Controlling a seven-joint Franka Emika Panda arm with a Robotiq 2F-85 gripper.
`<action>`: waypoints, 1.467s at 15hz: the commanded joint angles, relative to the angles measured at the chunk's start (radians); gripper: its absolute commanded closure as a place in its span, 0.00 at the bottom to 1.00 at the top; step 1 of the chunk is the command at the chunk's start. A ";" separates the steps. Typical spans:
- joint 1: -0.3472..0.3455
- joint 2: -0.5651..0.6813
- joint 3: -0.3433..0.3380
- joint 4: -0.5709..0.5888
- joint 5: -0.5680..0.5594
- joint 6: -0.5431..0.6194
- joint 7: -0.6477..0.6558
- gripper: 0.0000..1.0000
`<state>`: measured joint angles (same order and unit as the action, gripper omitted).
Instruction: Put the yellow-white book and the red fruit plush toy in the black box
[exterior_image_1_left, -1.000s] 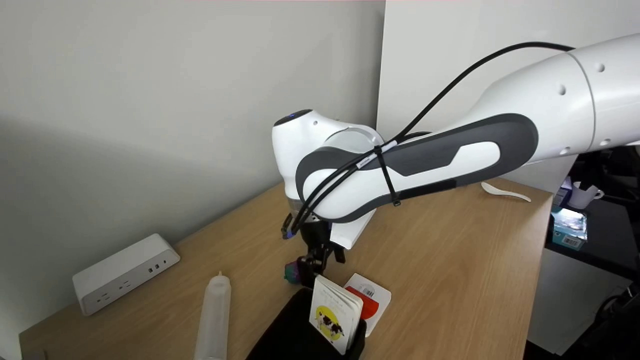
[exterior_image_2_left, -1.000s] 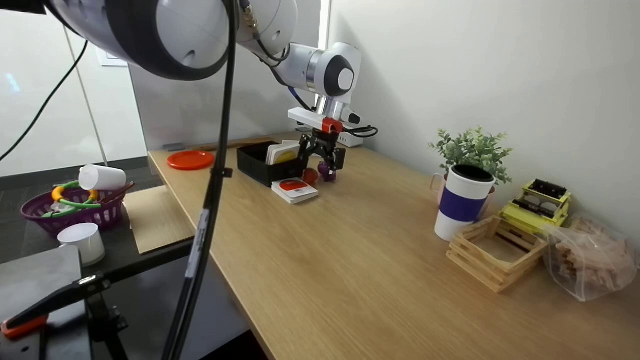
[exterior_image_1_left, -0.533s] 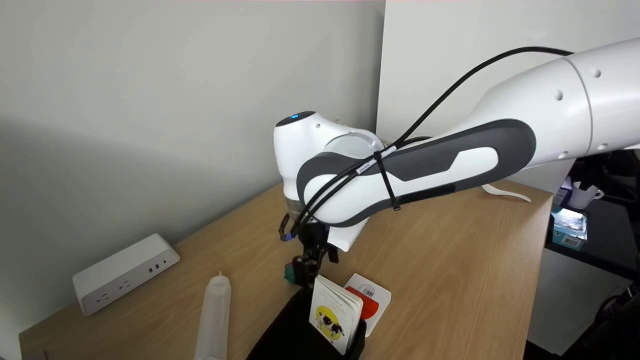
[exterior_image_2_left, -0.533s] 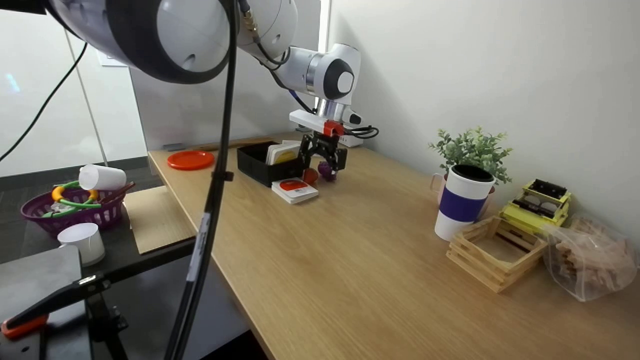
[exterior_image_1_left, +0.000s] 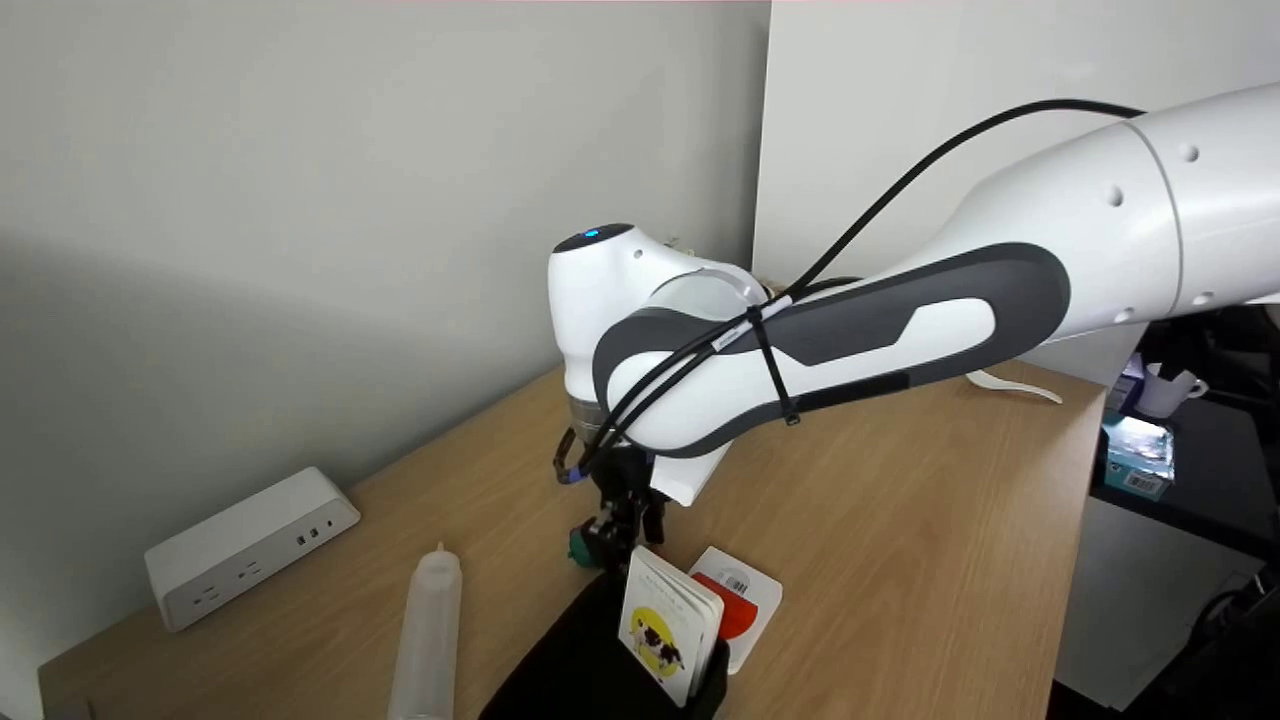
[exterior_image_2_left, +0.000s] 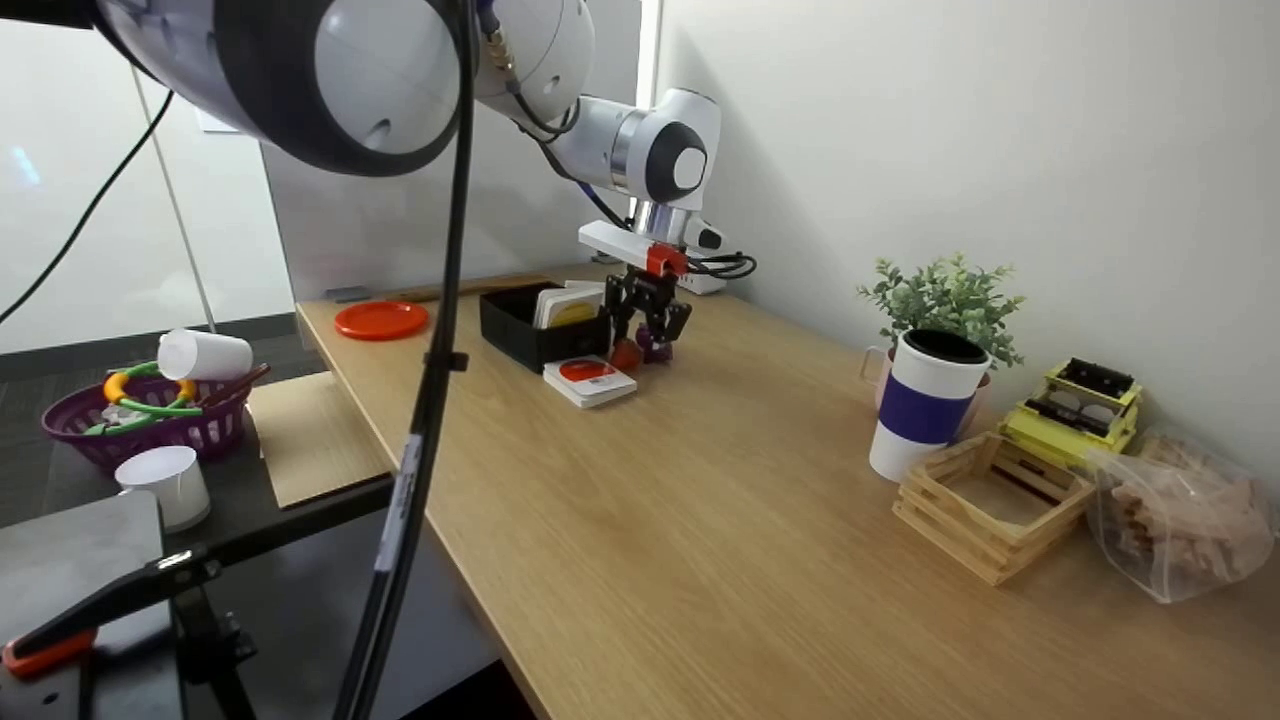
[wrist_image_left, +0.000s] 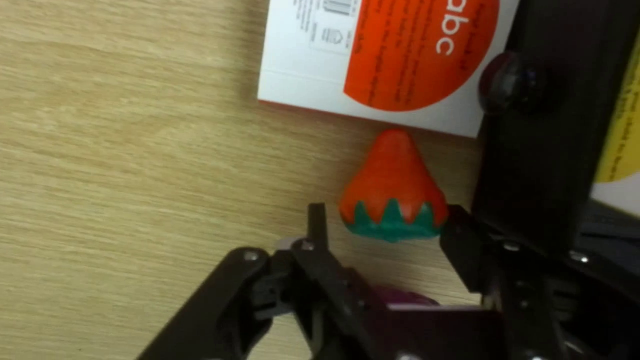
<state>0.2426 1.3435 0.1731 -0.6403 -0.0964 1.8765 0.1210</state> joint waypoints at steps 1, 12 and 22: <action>-0.005 0.018 0.007 0.021 0.004 0.014 -0.017 0.70; 0.007 -0.001 -0.004 0.016 -0.011 0.030 -0.001 0.77; 0.063 -0.053 -0.053 0.023 -0.091 0.105 0.078 0.77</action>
<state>0.2781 1.3223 0.1560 -0.6012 -0.1506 1.9672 0.1571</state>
